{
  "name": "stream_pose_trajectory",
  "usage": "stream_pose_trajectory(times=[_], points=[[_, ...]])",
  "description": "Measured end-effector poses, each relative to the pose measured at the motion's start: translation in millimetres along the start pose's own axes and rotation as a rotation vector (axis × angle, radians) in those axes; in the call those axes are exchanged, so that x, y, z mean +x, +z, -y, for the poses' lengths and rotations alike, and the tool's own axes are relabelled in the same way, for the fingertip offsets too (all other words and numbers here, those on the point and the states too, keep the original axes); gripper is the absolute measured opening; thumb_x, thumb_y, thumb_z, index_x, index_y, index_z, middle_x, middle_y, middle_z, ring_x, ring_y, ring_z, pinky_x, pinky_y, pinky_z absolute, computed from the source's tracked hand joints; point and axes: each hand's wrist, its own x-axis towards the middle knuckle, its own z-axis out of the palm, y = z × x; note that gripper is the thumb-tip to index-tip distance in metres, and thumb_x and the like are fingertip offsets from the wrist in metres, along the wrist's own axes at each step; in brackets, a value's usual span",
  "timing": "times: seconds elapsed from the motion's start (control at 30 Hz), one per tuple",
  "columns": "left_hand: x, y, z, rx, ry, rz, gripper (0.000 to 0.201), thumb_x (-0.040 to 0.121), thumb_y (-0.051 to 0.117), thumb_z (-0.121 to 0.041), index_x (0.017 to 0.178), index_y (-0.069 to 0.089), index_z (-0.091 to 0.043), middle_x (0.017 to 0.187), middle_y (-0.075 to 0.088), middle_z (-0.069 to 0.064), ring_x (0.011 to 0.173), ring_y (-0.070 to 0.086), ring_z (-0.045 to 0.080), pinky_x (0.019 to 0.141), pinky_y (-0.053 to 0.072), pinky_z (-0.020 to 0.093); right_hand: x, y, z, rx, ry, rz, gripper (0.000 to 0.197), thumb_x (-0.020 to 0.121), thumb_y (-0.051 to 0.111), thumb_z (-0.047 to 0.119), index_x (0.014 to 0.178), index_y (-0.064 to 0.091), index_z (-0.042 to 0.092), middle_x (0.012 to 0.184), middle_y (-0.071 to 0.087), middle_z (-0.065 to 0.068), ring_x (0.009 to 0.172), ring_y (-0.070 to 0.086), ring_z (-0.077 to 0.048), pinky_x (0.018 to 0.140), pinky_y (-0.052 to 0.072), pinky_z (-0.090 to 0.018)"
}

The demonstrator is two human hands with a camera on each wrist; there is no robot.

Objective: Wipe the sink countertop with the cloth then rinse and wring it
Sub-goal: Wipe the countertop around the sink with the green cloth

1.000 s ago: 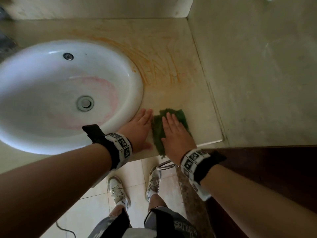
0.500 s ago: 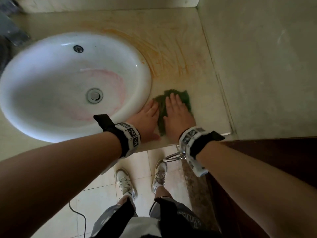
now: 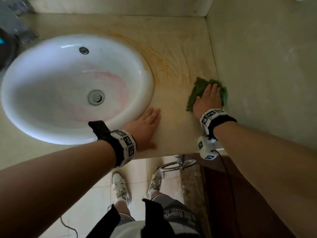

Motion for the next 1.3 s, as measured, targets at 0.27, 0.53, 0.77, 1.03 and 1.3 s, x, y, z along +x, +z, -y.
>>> stream_pose_trajectory(times=[0.27,0.53,0.77,1.03,1.3], points=[[0.6,-4.6,-3.6,0.041,-0.03,0.038,0.114,0.08,0.062,-0.06,0.151,-0.009,-0.006,0.16,-0.016,0.01,0.148,-0.011,0.027,0.118,-0.005,0.034,-30.5,11.3,60.1,-0.144,-0.486,0.015,0.066,0.1,0.029,0.033,0.153,-0.002,0.007,0.161,-0.008,-0.011,0.148,-0.006,-0.028,0.12,0.005,-0.039],[0.9,-19.4,-5.8,-0.006,-0.04,0.01,0.109,0.083,0.062,-0.056,0.153,-0.009,-0.01,0.161,-0.015,0.003,0.149,-0.006,0.021,0.118,0.009,0.032,-61.2,15.5,-4.3,-0.165,-0.387,0.102,0.067,0.101,0.026,0.035,0.152,-0.011,0.011,0.16,-0.017,-0.006,0.148,-0.013,-0.021,0.121,0.001,-0.036],[43.1,-53.1,-1.5,0.018,0.046,0.011,0.115,0.08,0.07,-0.049,0.152,-0.008,-0.005,0.16,-0.015,0.007,0.149,-0.002,0.025,0.117,0.017,0.038,-34.1,2.7,-15.6,-0.108,-0.088,0.108,0.067,0.102,0.028,0.033,0.152,-0.008,0.005,0.16,-0.014,-0.012,0.148,-0.01,-0.027,0.121,0.0,-0.035],[58.2,-50.5,4.3,0.013,0.085,0.079,0.114,0.081,0.071,-0.046,0.151,-0.006,-0.001,0.16,-0.017,0.01,0.148,-0.008,0.027,0.118,0.015,0.04,10.4,-16.9,4.9,-0.045,0.051,0.088,0.069,0.102,0.029,0.032,0.151,-0.006,-0.001,0.16,-0.009,-0.018,0.148,-0.004,-0.03,0.121,0.002,-0.035],[60.1,-41.3,7.9,-0.078,0.091,0.048,0.116,0.078,0.075,-0.041,0.152,-0.005,-0.005,0.16,-0.017,0.006,0.148,-0.008,0.024,0.119,0.014,0.039,54.6,-33.8,42.5,-0.082,-0.115,0.072,0.068,0.102,0.03,0.033,0.151,-0.005,0.002,0.16,-0.009,-0.014,0.148,-0.005,-0.029,0.121,0.006,-0.041]])
